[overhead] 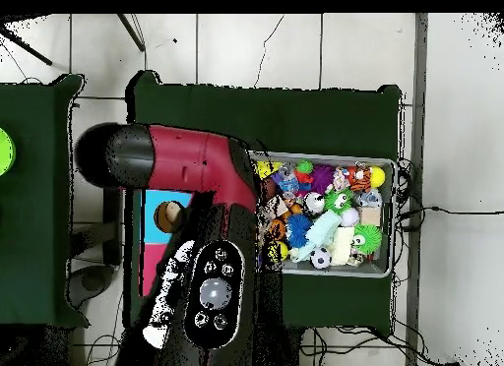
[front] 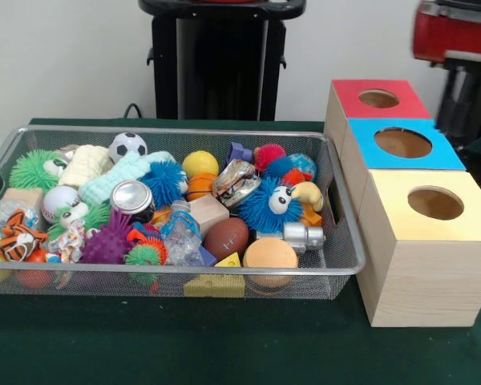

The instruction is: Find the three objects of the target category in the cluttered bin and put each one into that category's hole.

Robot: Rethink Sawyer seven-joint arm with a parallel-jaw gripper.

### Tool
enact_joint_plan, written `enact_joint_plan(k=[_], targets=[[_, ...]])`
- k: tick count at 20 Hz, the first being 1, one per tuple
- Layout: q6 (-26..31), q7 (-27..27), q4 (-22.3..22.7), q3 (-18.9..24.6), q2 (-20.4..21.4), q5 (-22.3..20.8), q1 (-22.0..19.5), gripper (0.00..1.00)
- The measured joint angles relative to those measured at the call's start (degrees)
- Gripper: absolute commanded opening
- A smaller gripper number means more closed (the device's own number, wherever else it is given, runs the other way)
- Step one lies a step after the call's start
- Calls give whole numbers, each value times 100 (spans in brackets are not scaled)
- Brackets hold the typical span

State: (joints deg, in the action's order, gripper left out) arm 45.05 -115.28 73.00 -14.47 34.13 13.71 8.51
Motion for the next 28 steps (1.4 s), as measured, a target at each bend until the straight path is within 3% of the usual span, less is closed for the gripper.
enact_joint_plan(k=[10, 14, 15, 21, 28], targets=[[-81, 0, 184, 225, 334, -570, -659, 0], [-617, 0, 488, 361, 507, -828, -751, 0], [-895, 0, 612, 419, 569, -921, -768, 100], [-1305, 0, 817, 669, 691, -1051, -901, 100], [-1323, 0, 971, 1068, 838, -1054, -1250, 100]])
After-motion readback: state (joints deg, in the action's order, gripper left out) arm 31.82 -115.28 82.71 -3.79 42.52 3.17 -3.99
